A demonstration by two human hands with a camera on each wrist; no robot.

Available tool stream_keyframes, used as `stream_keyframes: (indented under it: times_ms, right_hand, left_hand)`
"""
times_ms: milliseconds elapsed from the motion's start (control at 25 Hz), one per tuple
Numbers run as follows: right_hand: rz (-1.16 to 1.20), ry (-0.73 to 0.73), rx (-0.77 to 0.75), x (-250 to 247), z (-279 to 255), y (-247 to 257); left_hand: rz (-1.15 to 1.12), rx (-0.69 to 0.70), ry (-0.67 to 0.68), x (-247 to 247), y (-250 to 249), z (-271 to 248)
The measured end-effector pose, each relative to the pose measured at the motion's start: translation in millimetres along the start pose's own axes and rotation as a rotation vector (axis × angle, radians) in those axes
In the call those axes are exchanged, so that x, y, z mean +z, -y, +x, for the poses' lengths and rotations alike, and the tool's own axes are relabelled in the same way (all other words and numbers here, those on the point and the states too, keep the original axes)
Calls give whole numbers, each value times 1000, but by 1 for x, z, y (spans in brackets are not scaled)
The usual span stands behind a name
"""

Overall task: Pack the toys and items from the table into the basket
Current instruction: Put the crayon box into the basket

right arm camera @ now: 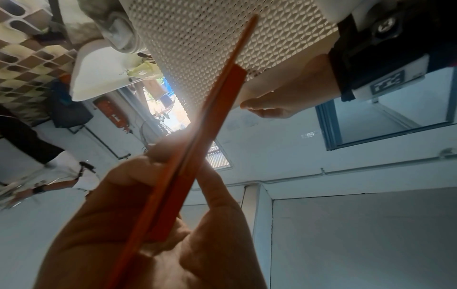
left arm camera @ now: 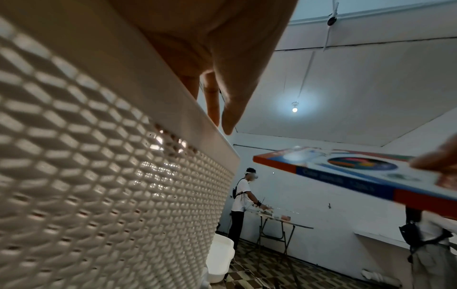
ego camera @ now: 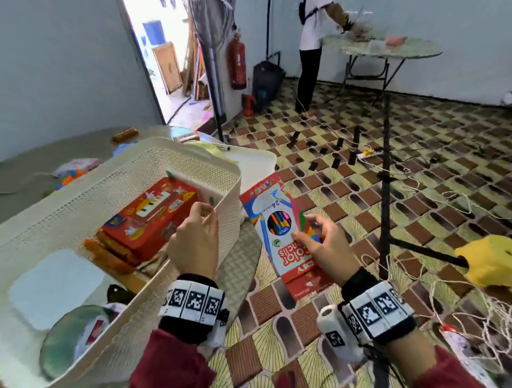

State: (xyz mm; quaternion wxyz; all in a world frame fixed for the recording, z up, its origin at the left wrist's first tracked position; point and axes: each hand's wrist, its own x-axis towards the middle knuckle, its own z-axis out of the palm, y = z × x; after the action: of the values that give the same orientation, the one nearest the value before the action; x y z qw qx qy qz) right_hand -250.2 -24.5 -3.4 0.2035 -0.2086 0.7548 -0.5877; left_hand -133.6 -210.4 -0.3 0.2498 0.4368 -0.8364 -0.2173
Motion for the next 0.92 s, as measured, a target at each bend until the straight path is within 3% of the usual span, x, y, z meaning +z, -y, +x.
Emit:
stream_keyframes:
  times_ms: [120, 320, 640, 800, 920]
  right_hand:
    - [38, 103, -43, -6, 44, 16]
    - [70, 257, -101, -1, 108, 54]
    - [-124, 700, -387, 58, 220, 123]
    - [-265, 890, -626, 95, 255, 148]
    - [-352, 1070, -782, 116, 264, 170]
  left_hand:
    - [-10, -34, -126, 15, -4, 1]
    - [18, -37, -222, 16, -6, 5]
    - [-158, -457, -310, 11, -21, 24]
    - [-142, -590, -601, 21, -25, 29]
    - [6, -651, -830, 27, -23, 21]
